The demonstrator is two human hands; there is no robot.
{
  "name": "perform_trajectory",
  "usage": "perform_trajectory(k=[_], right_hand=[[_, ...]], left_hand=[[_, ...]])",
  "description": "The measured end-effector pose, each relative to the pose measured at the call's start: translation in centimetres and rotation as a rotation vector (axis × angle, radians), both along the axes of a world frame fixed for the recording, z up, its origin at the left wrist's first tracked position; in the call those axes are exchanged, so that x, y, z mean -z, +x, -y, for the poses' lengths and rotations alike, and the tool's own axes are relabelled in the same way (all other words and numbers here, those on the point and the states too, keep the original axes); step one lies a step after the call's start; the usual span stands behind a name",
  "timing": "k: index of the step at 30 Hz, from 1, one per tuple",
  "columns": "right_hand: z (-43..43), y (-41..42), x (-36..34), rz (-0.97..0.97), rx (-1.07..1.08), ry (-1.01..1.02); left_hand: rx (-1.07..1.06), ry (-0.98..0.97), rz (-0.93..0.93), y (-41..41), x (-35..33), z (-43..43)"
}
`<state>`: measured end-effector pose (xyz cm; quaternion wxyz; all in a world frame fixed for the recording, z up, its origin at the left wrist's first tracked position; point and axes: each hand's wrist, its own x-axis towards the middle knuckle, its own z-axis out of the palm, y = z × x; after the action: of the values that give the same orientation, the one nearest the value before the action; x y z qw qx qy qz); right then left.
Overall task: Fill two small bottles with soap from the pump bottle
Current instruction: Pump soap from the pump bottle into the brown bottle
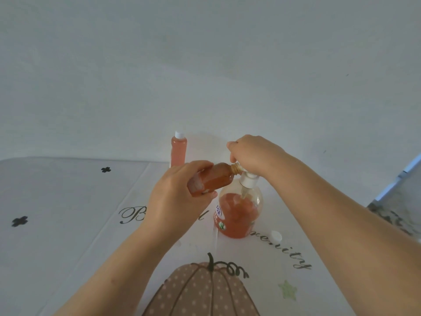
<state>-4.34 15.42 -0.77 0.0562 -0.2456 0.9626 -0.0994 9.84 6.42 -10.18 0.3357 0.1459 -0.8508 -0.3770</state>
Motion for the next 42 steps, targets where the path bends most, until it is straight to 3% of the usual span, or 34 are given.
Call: perform_trajectory(k=[5, 11, 30, 42], right_hand=[[0.0, 0.0, 0.2, 0.011, -0.028, 0.030], [-0.6, 0.2, -0.5, 0.038, 0.031, -0.077], [0.1, -1.0, 0.6, -0.012, -0.002, -0.003], [-0.5, -0.5, -0.4, -0.033, 0.016, -0.112]], left_hand=[[0.008, 0.017, -0.002, -0.1, 0.2, -0.1], [-0.001, -0.009, -0.028, 0.0, 0.0, -0.2], [-0.017, -0.064, -0.073, 0.0, -0.1, -0.1], [-0.011, -0.084, -0.101, 0.2, -0.3, -0.5]])
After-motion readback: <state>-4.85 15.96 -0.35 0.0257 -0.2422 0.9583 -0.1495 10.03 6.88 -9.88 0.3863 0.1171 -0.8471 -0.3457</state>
